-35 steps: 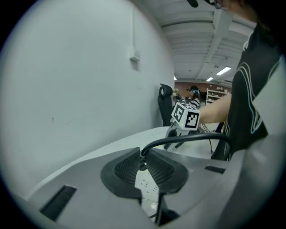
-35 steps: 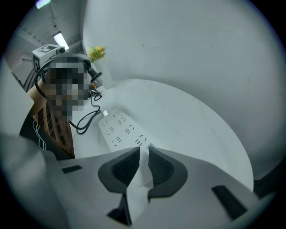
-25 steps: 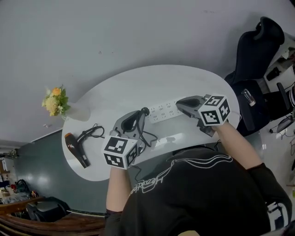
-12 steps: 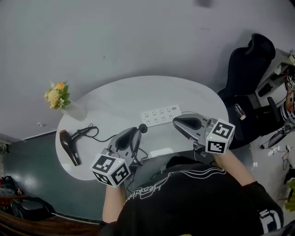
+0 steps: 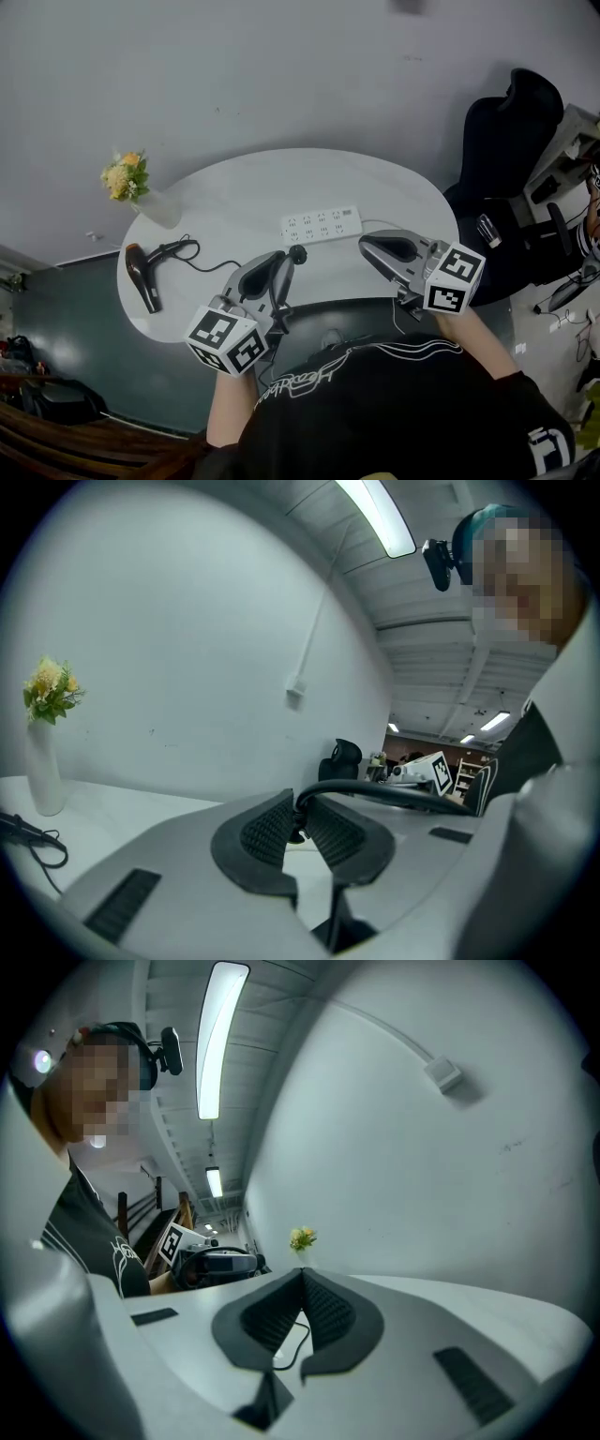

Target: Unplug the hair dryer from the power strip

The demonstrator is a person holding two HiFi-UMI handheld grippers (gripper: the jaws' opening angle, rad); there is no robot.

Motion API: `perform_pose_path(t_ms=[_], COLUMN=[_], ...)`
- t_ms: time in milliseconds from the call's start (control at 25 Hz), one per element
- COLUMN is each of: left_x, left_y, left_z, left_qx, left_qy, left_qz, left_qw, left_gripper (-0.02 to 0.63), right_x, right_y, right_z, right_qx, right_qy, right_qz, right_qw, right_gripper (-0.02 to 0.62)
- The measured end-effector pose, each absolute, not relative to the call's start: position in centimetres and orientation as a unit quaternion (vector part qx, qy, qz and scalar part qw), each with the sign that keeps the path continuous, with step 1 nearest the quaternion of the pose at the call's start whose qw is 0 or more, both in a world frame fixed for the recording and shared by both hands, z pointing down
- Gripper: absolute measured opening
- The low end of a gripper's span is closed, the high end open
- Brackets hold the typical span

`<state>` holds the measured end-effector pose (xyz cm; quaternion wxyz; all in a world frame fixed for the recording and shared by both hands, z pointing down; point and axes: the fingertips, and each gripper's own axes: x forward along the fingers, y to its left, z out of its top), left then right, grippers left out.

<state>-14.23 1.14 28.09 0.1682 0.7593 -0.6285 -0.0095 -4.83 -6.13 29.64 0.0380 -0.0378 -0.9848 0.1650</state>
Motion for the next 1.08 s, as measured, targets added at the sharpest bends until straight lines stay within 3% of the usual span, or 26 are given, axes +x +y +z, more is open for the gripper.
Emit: perform_pose_path(t_ms=[440,1080], left_x=[-8.1,-5.0], left_y=[2.4,3.1], left_z=[25.3,24.1], left_qx=[0.743,0.732], left_qy=[-0.655,-0.671], left_qz=[-0.014,0.002], left_qw=[0.139,0.119], left_gripper=[0.039,0.039], right_x=[-0.5,2.0], right_y=[-3.7,-3.6], right_z=[27.5,26.8], right_qx=[-0.087,-0.096], right_qy=[-0.985,-0.984], right_qz=[0.146,0.148], right_qw=[0.028,0.014], right_gripper=[-0.003,-0.003])
